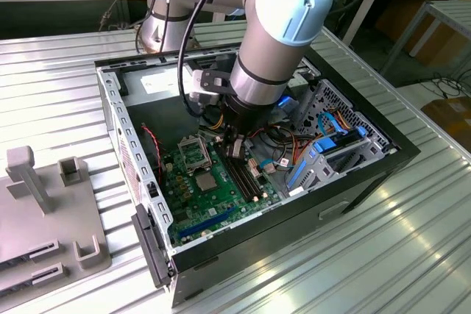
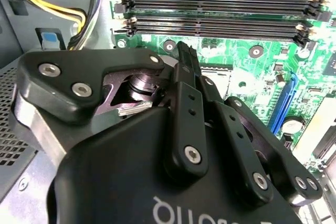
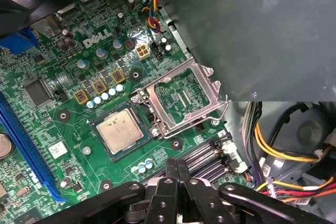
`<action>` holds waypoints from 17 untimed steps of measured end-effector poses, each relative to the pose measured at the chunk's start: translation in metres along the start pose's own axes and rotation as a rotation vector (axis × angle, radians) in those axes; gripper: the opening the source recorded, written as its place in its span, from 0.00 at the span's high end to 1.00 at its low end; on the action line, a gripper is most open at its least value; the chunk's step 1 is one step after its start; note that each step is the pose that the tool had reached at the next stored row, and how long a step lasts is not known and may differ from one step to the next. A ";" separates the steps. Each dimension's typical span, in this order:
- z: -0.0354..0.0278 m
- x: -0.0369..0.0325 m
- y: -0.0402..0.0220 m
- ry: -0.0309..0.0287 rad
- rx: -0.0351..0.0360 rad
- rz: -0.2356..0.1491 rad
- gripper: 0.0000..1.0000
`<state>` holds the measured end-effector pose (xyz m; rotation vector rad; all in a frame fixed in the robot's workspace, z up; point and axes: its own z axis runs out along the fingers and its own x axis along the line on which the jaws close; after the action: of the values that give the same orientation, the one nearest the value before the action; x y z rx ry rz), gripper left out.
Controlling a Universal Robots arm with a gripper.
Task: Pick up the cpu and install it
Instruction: 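Close the cpu cover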
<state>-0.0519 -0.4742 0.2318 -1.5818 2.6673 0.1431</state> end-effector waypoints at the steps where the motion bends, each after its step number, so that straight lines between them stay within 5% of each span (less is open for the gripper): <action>1: 0.0001 -0.0006 0.0004 -0.0003 -0.0006 -0.004 0.89; 6: 0.0009 -0.0057 0.0031 -0.0013 -0.0032 -0.021 0.89; 9: 0.0010 -0.0058 0.0032 -0.0268 -0.0177 -0.033 0.89; 11: 0.0010 -0.0058 0.0032 -0.0541 -0.0334 -0.043 0.89; 12: 0.0010 -0.0058 0.0032 -0.0616 -0.0379 -0.048 0.89; 17: 0.0014 -0.0066 0.0037 -0.0633 -0.0453 -0.090 0.89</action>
<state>-0.0520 -0.4665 0.2312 -1.6770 2.5583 0.2479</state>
